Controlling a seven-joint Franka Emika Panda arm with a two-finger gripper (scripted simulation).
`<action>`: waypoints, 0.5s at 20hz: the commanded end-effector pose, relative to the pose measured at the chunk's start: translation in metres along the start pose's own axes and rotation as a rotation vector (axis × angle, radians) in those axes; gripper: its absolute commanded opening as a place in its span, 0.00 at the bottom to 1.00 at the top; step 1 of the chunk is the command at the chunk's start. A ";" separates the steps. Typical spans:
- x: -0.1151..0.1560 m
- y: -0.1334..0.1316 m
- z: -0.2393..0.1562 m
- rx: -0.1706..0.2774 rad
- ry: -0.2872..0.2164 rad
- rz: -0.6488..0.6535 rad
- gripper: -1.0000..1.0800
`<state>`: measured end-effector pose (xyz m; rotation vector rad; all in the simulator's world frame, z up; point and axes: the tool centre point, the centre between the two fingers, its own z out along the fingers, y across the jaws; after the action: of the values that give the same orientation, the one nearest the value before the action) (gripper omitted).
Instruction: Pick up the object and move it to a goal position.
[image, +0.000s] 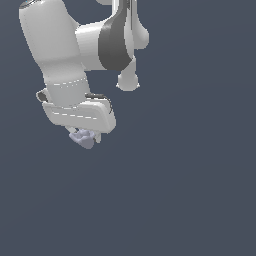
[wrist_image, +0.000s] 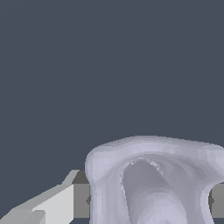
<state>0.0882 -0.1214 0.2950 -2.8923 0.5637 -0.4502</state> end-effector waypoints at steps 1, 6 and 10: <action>0.016 0.008 -0.025 0.026 0.023 -0.026 0.00; 0.043 0.022 -0.067 0.071 0.061 -0.069 0.00; 0.059 0.031 -0.093 0.100 0.084 -0.095 0.00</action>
<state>0.0990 -0.1763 0.3817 -2.8324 0.4232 -0.5836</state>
